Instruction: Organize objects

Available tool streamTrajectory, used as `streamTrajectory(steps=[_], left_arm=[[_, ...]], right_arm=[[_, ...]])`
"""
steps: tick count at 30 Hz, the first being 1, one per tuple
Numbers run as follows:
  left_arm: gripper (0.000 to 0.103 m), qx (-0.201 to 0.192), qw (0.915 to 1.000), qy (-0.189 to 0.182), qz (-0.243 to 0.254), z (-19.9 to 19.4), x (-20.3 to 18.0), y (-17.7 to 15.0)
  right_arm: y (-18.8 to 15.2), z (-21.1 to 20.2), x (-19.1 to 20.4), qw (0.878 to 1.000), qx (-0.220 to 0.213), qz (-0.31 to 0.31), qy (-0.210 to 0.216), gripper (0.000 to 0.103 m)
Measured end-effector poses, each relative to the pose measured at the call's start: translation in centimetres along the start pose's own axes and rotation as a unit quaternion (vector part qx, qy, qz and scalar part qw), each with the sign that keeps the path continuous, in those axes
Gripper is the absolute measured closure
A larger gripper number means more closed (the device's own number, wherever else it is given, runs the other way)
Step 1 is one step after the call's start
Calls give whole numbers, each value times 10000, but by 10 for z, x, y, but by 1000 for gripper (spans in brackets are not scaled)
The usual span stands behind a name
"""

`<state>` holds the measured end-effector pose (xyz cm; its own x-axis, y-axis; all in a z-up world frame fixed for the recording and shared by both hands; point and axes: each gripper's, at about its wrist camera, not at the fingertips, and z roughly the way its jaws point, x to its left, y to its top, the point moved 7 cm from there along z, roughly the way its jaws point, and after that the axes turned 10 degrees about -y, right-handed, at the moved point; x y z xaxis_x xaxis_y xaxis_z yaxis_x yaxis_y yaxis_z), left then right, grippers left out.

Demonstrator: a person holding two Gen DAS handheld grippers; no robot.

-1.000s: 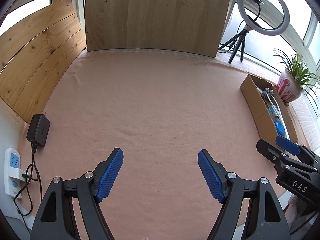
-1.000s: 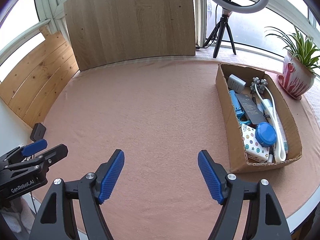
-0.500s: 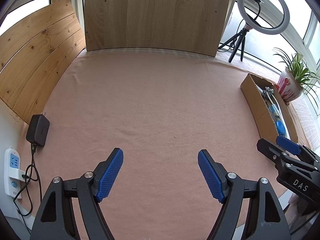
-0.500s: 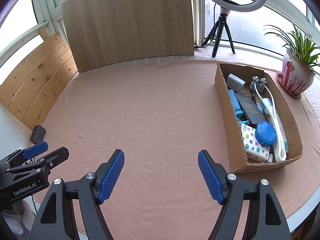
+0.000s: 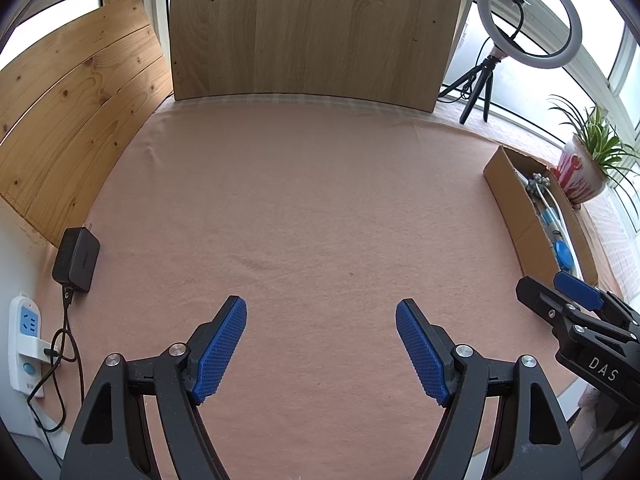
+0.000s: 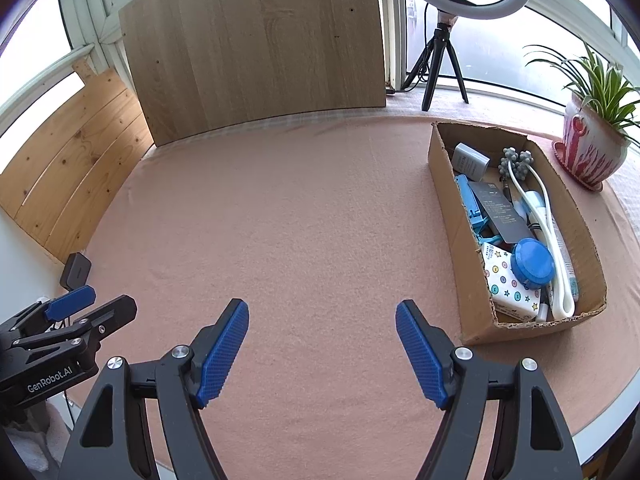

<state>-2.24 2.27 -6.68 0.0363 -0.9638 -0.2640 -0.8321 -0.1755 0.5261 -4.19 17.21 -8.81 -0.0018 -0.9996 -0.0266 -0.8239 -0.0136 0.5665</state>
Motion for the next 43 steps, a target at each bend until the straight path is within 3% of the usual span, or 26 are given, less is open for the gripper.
streamTrajectory(steps=[43], left_arm=[[23, 184, 9998, 50, -39, 21, 8, -2]], right_arm=[[-1, 11, 4, 9999, 106, 38, -16, 30]])
